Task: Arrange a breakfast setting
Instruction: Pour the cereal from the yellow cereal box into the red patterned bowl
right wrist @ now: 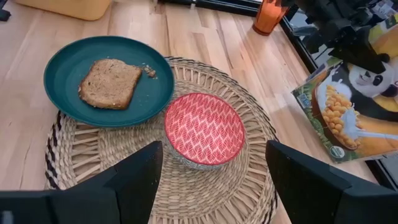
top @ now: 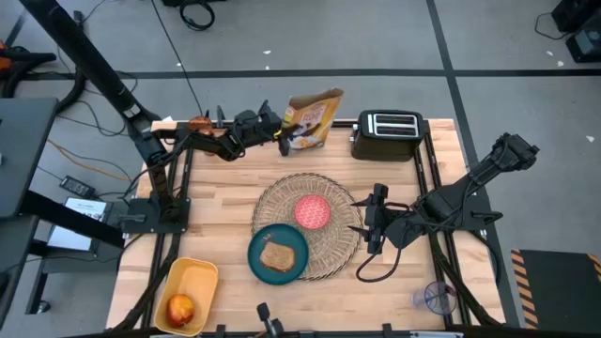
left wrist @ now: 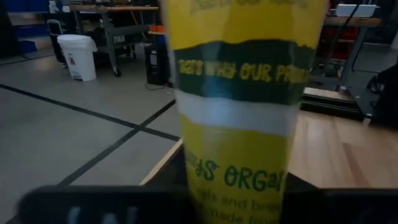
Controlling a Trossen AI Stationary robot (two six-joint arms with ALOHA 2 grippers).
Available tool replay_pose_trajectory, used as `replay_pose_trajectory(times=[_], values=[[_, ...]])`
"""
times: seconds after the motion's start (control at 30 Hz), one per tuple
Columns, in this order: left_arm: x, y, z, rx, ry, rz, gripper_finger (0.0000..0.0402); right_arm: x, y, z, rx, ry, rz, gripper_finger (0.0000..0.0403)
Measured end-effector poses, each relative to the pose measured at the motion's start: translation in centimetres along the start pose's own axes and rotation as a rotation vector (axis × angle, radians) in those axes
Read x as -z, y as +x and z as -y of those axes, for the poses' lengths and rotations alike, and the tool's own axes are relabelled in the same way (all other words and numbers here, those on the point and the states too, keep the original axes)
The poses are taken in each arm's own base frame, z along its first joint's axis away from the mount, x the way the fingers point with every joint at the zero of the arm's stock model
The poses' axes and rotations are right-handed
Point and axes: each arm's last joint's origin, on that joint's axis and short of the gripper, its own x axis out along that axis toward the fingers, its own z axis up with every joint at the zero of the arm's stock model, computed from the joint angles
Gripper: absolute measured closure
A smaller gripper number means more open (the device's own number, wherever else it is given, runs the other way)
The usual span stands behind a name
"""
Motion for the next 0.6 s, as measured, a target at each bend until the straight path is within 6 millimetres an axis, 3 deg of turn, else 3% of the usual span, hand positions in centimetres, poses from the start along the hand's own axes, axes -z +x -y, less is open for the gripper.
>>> replay_pose_trajectory(times=[0.13, 0.27, 0.43, 0.6], values=[[-0.5, 0.0, 0.1, 0.016, -0.051, 0.056, 0.0385, 0.2, 0.2, 0.1, 0.008, 0.029, 0.001, 0.0110], [-2.4, -0.4, 0.3, 0.069, -0.111, 0.164, 0.0390, 1.7, 1.2, 0.0, 0.062, 0.115, 0.014, 0.0110], [-6.7, -2.1, 0.9, 0.185, -0.140, 0.324, 0.0384, 3.8, 2.6, -0.4, 0.123, 0.237, 0.137, 0.0110], [-11.2, -4.6, 1.9, 0.338, -0.171, 0.501, 0.0390, 3.9, 4.6, 0.3, 0.151, 0.281, 0.280, 0.0104]])
